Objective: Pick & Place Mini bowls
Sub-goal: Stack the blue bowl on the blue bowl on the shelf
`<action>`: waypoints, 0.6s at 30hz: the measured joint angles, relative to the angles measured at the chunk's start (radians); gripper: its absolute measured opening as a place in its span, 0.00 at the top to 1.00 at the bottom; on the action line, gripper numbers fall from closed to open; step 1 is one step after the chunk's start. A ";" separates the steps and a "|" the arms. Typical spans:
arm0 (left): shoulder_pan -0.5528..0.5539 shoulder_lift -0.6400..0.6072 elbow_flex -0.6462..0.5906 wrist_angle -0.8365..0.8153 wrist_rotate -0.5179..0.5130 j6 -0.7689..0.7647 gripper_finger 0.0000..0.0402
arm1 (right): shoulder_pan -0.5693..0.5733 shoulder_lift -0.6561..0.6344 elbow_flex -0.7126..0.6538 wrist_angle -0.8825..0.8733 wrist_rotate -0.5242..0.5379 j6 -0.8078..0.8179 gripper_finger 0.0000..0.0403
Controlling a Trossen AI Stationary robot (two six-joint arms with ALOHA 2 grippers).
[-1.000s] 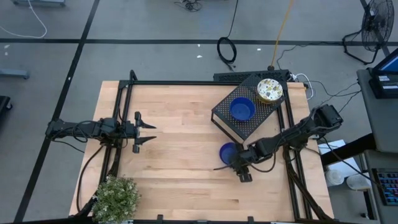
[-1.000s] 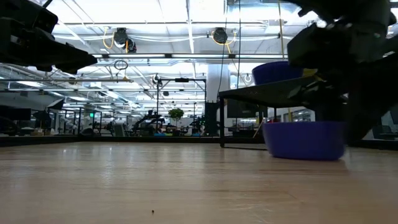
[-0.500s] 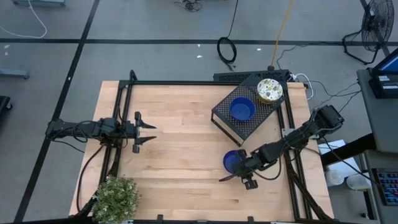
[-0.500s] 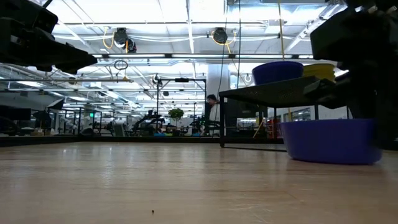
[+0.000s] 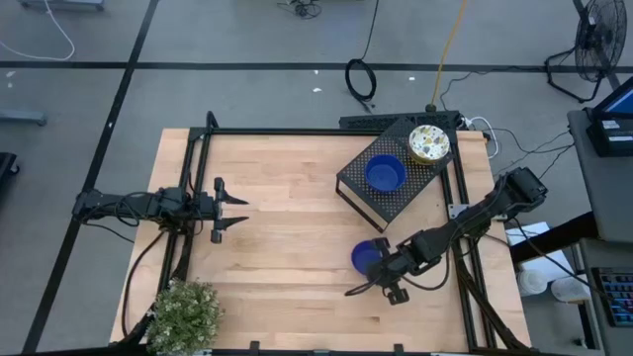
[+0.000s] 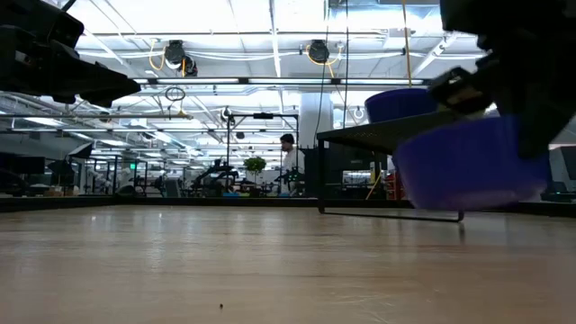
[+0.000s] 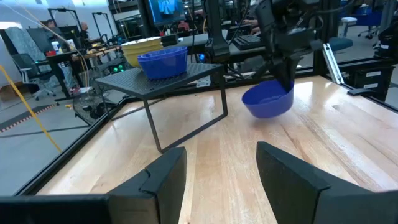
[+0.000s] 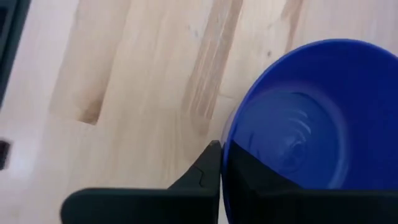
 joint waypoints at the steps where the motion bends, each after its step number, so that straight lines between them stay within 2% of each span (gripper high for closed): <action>1: 0.000 0.000 0.000 0.000 0.000 0.000 0.51 | 0.000 0.000 0.018 -0.022 0.008 0.000 0.99; 18: 0.000 0.000 0.000 0.000 0.000 0.000 0.51 | -0.003 0.000 0.300 -0.439 0.160 -0.044 1.00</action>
